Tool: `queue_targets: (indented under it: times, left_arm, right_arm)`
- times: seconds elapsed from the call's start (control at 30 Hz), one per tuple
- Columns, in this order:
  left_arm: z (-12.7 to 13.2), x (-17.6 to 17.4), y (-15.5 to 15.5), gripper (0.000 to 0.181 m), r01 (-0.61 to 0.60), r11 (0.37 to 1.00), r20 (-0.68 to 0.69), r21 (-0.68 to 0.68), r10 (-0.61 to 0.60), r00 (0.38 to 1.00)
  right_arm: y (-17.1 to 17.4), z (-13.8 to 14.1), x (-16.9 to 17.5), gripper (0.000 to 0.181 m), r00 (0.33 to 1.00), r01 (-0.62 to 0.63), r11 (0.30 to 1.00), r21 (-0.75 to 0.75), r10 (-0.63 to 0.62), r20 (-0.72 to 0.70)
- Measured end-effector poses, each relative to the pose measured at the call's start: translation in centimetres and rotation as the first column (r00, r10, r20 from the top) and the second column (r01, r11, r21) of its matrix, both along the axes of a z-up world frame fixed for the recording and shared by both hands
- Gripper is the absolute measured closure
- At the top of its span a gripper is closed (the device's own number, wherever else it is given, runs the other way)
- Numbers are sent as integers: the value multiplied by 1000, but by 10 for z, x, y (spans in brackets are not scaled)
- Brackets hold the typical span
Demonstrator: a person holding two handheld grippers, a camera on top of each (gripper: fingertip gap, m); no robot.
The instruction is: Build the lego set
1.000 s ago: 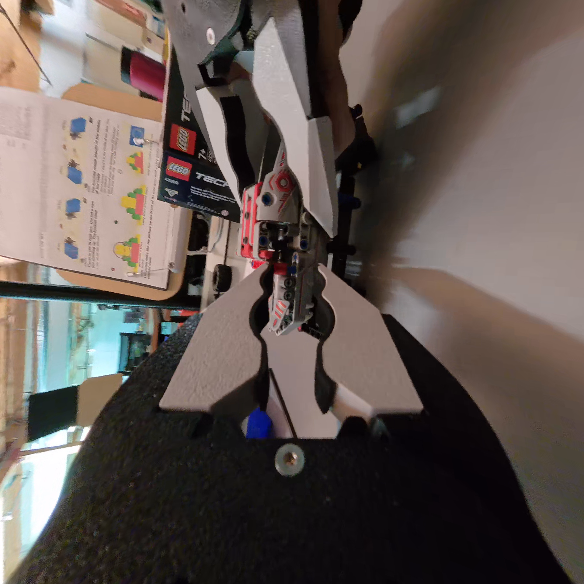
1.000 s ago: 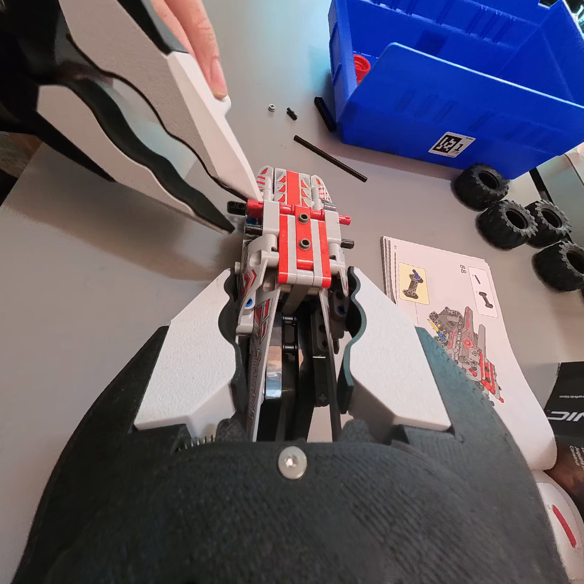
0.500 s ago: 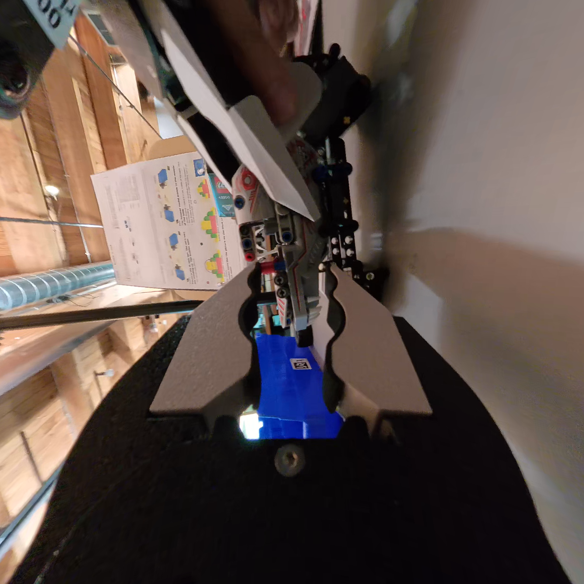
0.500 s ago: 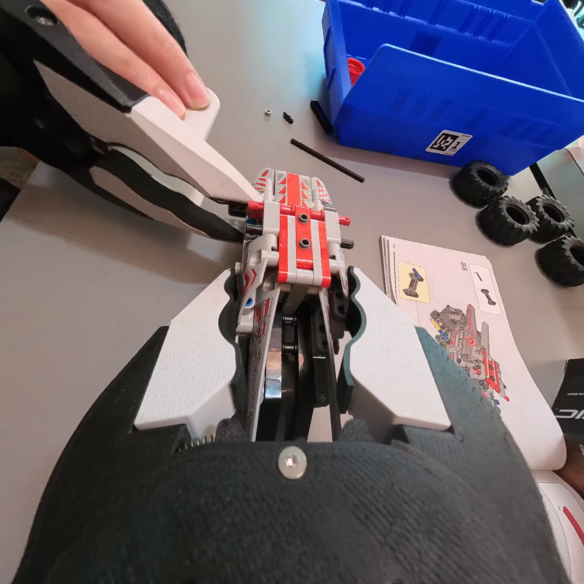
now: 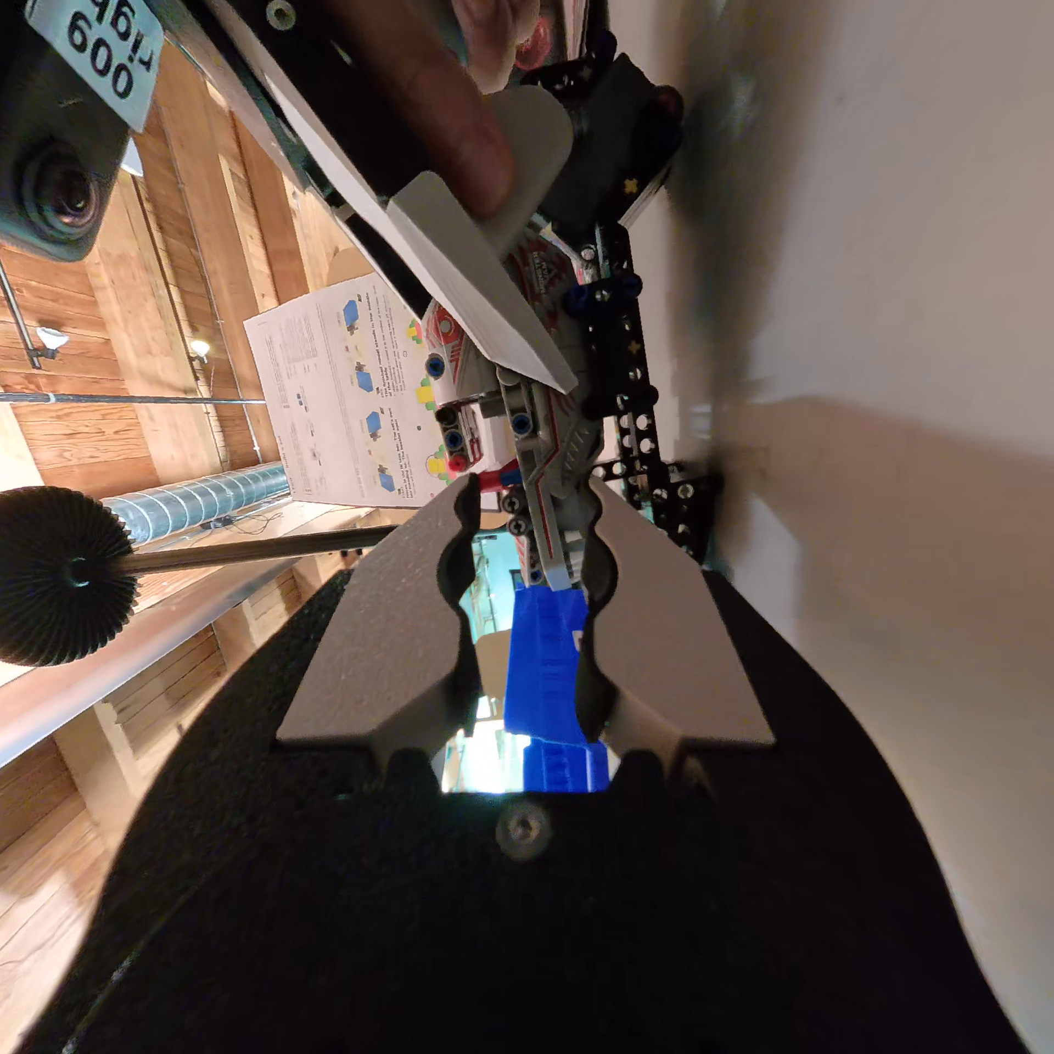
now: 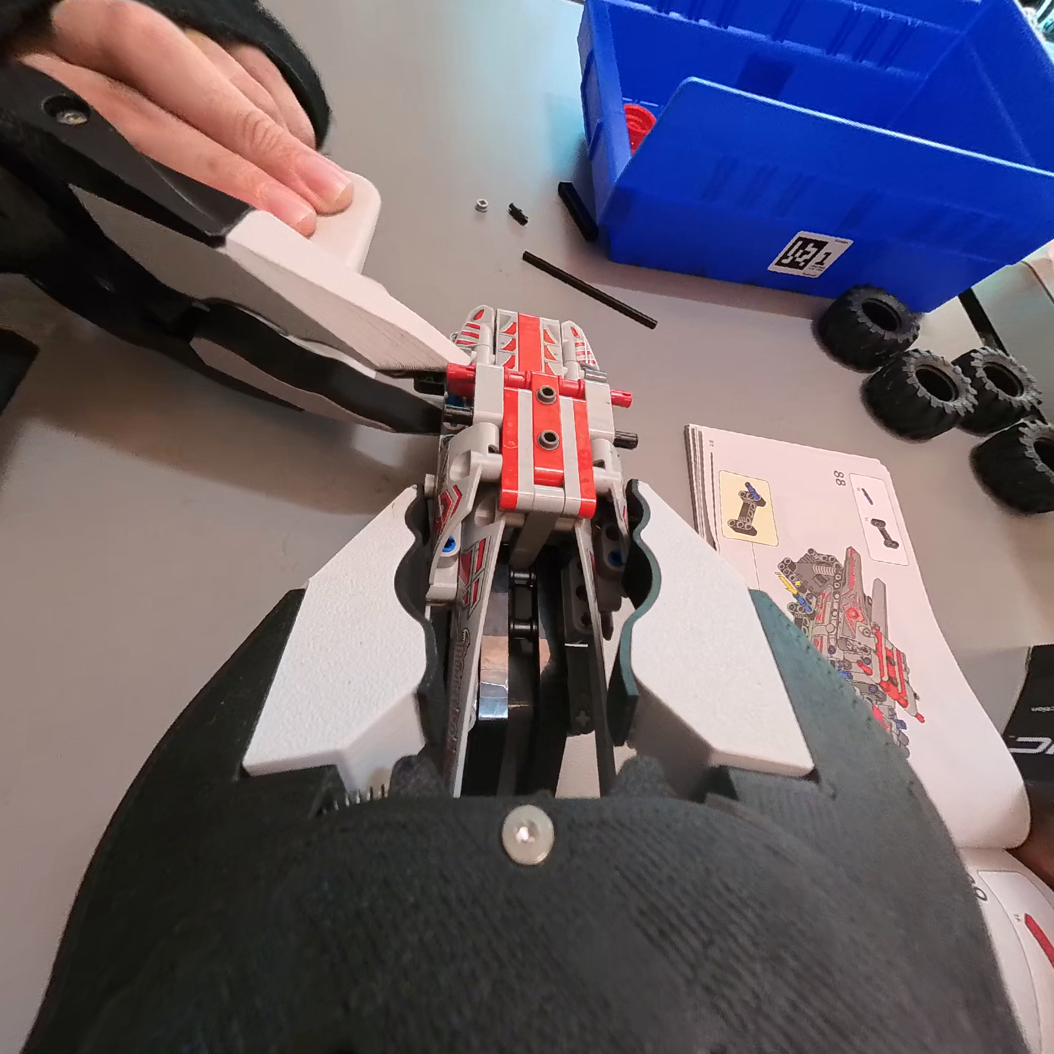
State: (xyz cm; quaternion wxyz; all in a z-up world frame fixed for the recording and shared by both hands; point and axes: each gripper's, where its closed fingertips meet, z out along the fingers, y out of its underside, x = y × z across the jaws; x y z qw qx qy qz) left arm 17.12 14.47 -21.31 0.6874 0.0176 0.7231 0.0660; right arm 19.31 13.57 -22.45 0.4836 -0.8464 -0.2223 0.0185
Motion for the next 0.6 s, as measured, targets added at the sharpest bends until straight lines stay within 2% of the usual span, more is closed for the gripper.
queue_targets:
  times: [0.17, 0.6]
  left_arm:
    - [1, 3, 2, 151, -30, 998, 24, 60, 29, 999]
    - [1, 4, 3, 150, -31, 997, 105, 74, 24, 994]
  right_arm:
    - [0, 0, 3, 113, 1000, 14, 1000, -5, -14, -11]
    - [1, 1, 5, 113, 999, 35, 999, 28, -35, 3]
